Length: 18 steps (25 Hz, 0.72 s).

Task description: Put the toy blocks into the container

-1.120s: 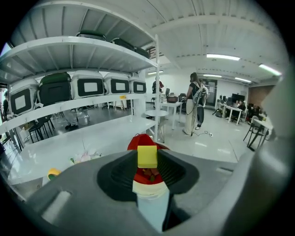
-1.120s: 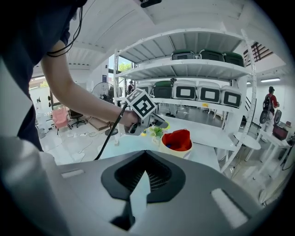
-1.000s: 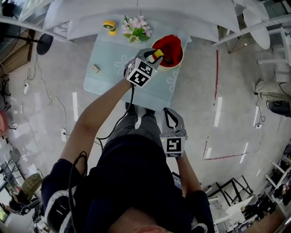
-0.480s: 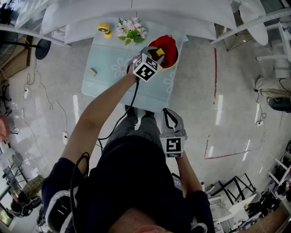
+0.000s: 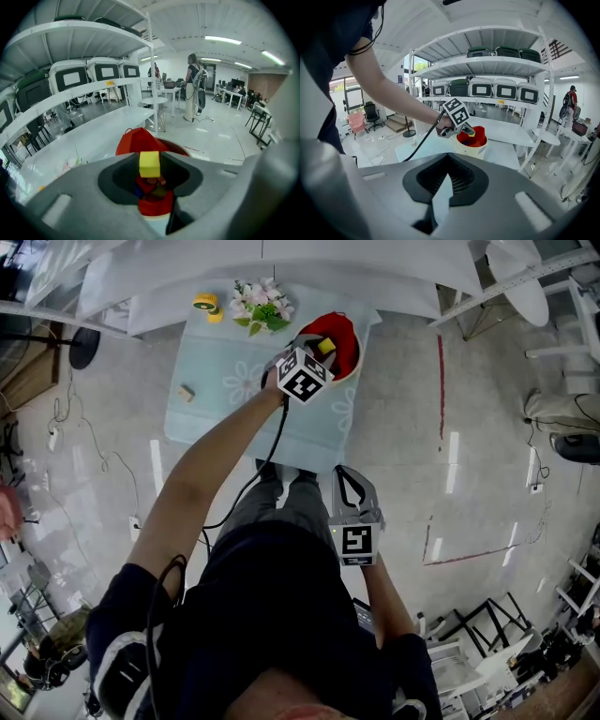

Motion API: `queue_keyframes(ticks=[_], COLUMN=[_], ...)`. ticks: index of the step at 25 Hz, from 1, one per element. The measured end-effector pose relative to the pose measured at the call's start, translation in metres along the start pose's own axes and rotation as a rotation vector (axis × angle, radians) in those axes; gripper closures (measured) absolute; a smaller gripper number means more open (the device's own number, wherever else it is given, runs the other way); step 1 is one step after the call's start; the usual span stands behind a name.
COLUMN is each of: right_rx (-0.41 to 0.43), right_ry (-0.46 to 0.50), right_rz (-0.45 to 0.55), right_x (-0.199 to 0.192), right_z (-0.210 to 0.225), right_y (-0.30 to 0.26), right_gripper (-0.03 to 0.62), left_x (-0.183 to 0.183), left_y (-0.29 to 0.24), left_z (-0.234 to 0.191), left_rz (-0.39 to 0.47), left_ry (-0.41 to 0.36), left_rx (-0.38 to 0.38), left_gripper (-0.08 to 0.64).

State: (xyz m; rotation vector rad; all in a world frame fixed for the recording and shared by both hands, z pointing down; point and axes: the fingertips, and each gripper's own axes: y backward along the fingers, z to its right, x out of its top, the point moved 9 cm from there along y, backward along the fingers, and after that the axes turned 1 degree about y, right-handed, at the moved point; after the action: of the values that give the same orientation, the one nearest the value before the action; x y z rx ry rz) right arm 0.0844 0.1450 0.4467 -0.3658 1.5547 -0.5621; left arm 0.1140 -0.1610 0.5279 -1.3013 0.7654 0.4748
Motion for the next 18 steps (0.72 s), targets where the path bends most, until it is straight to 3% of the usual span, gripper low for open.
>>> queue_keyframes(ticks=[1, 3, 8, 18], right_rx=[-0.001, 0.000, 0.002, 0.023], right_ry=[-0.002, 0.002, -0.001, 0.023], right_rz=[-0.003, -0.011, -0.008, -0.013], right_x=[-0.001, -0.001, -0.003, -0.003], right_z=[0.000, 0.001, 0.001, -0.003], right_y=[0.001, 0.002, 0.001, -0.001], right_gripper=[0.592, 0.592, 0.592, 0.592], left_x=[0.001, 0.001, 0.002, 0.002], left_y=[0.000, -0.002, 0.002, 0.029], left_z=[0.000, 0.001, -0.001, 0.001], left_rz=[0.008, 0.011, 0.055, 0.137], left_ry=[-0.008, -0.017, -0.038, -0.013], left_rx=[0.006, 0.011, 0.042, 0.080], left_gripper=[0.404, 0.312, 0.207, 0.190])
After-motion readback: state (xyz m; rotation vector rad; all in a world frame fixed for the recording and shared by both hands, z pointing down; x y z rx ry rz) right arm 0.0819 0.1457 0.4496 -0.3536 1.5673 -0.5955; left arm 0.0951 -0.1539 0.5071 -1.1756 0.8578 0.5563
